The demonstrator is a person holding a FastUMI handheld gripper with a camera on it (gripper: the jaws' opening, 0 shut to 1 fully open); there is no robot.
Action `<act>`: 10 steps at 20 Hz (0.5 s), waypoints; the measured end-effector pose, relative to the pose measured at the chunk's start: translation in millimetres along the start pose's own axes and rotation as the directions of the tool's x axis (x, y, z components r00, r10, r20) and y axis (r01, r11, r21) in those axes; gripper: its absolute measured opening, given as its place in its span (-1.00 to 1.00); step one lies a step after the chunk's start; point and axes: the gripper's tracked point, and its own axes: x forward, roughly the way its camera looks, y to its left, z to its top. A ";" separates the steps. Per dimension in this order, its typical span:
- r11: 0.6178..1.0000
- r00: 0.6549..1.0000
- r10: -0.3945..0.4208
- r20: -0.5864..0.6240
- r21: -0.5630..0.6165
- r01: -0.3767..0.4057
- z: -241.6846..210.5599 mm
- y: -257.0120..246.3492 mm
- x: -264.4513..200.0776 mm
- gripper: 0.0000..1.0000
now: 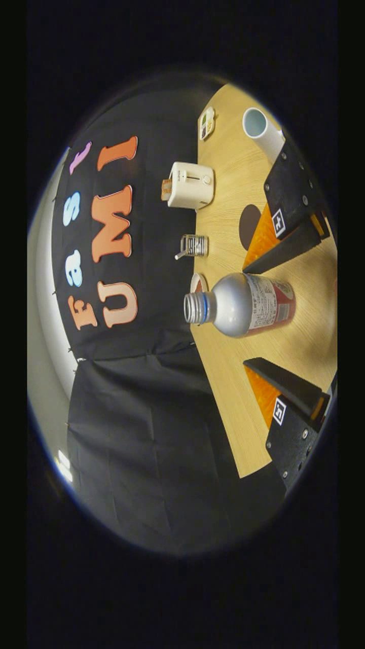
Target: Take the bottle from table, then pour the juice into the cup, finally place the bottle on the coaster
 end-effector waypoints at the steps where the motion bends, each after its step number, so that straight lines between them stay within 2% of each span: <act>1: 1.000 1.000 -0.014 -0.009 0.005 0.014 -4.1 -2.5 2.8 0.97; 6: 0.995 0.995 -0.062 -0.082 0.072 0.068 -25.0 -6.5 17.8 0.89; 10: 0.991 0.990 -0.098 -0.100 0.085 0.107 -27.2 -10.5 21.7 0.64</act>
